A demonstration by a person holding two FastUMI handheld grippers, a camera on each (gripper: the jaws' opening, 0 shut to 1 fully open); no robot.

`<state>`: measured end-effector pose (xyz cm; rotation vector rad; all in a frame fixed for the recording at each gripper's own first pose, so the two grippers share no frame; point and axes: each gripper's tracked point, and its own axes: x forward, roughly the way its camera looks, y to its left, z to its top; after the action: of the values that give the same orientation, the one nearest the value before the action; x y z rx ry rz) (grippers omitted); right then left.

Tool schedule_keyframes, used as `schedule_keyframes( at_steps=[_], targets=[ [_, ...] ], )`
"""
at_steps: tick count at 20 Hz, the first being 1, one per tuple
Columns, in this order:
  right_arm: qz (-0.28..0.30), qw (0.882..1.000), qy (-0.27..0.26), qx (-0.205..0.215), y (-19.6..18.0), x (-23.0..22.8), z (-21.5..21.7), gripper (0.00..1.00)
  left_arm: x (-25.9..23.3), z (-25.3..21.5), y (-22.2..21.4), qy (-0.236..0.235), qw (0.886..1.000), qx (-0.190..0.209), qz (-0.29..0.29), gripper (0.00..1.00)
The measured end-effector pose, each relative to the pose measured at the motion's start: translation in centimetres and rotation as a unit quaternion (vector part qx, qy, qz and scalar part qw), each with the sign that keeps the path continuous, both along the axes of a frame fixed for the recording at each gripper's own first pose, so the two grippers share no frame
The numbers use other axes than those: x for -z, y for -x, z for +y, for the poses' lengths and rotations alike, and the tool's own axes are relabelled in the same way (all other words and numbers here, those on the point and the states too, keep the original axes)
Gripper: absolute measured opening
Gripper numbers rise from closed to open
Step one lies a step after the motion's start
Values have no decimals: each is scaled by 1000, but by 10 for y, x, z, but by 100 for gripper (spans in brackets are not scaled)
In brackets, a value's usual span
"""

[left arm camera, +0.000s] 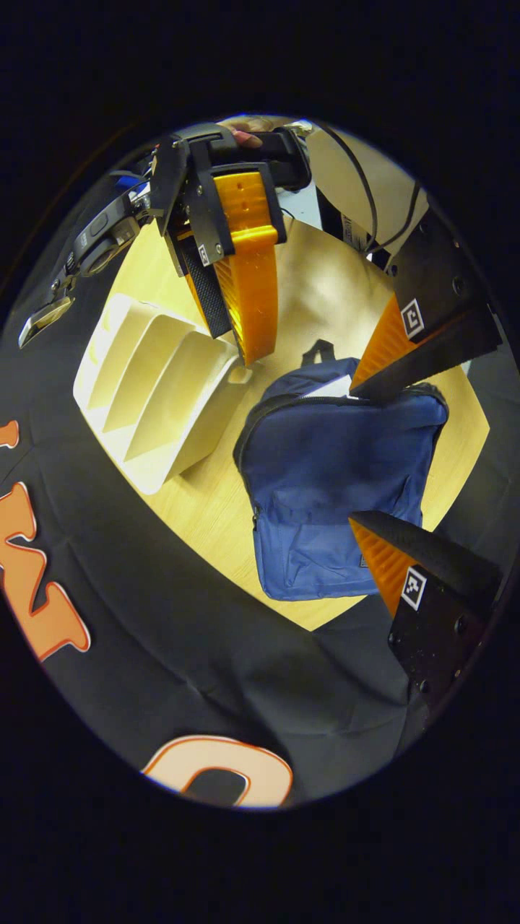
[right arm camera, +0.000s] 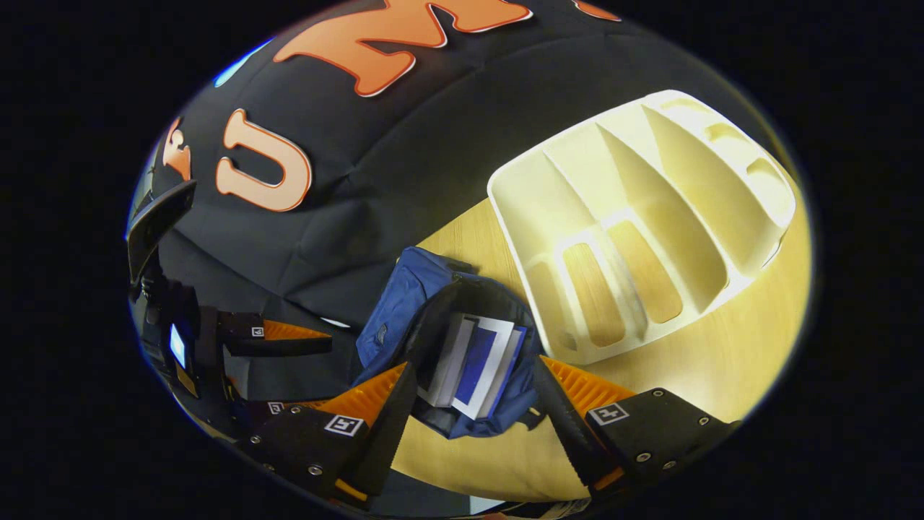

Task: Open the schoolbag, grab two books from the bookshelf and put them into the schoolbag.

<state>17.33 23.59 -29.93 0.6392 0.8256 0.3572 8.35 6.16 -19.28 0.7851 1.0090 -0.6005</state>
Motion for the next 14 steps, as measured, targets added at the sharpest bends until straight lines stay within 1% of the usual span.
schedule_keyframes(
  at_steps=[2,4,7,8,10,12,13,14],
  targets=[
    [-15,1000,12,-12,9,-14,-27,97,-20,-14,9,24,999,-27,-28,98],
    [-36,999,22,-20,17,-34,-55,97,-42,-37,17,60,995,-58,-60,98],
    [-93,994,52,-16,26,-80,-111,97,-79,-82,24,124,980,-86,-129,98],
    [-117,991,66,-9,28,-96,-129,97,-87,-97,30,149,973,-92,-150,98],
    [-168,981,94,12,34,-132,-165,97,-104,-118,31,204,953,-106,-195,98],
    [-211,969,122,39,49,-166,-205,97,-117,-138,34,251,933,-120,-229,97],
    [-229,962,136,52,52,-179,-222,97,-126,-147,40,268,925,-126,-239,100],
    [-247,955,149,66,57,-192,-235,97,-133,-151,42,283,915,-131,-255,97]
  ],
)
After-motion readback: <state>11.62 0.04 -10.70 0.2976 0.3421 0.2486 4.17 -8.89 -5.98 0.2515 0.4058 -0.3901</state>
